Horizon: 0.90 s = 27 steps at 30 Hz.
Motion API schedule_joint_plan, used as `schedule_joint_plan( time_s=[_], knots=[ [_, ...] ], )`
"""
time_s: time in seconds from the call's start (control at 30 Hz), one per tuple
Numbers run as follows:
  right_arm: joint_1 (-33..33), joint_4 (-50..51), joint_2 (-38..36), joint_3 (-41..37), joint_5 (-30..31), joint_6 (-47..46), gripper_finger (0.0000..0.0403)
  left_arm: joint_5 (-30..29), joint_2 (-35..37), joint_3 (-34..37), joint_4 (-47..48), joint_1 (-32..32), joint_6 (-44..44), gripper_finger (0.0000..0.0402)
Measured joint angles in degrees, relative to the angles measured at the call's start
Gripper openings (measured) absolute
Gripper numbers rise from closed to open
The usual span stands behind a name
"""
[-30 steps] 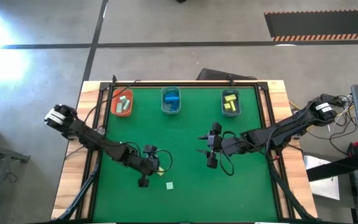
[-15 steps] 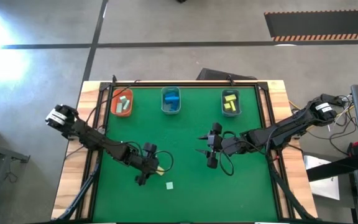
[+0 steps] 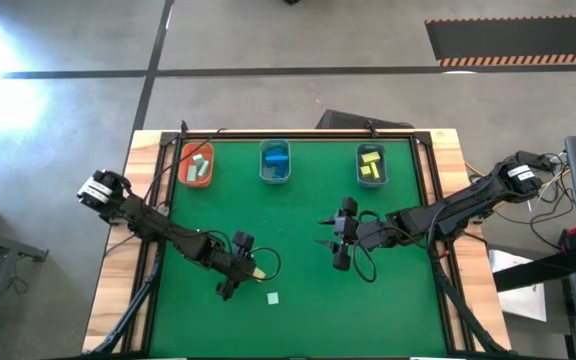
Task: Sort & place blocks by color
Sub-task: Put the yellow block into the gray bin
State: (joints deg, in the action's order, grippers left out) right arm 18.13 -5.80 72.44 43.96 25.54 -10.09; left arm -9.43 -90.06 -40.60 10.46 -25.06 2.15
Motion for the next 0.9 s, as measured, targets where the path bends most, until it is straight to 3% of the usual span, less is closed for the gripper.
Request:
schedule_joint_plan(
  time_s=[0.23, 0.47, 0.63, 0.9],
  knots=[
    [0.0, 0.0, 0.0, -0.2, 0.0, 0.0, 0.0226, -1.2, -0.1, 0.0, -0.1, 0.0, -0.1, 0.0109],
    [0.0, -5.8, 0.0, -2.9, 0.1, 1.1, 0.0226, -3.7, 0.3, 0.0, 0.0, 0.0, -1.3, 0.0108],
    [0.0, -15.0, 0.0, -6.3, 0.1, 5.1, 0.0226, -9.4, 3.2, 0.3, -1.0, 0.2, -4.3, 0.0108],
    [0.0, -31.5, 0.1, -11.5, 0.1, 13.6, 0.0226, -16.5, 10.5, 0.3, -14.4, 1.9, -11.9, 0.0108]
  ],
)
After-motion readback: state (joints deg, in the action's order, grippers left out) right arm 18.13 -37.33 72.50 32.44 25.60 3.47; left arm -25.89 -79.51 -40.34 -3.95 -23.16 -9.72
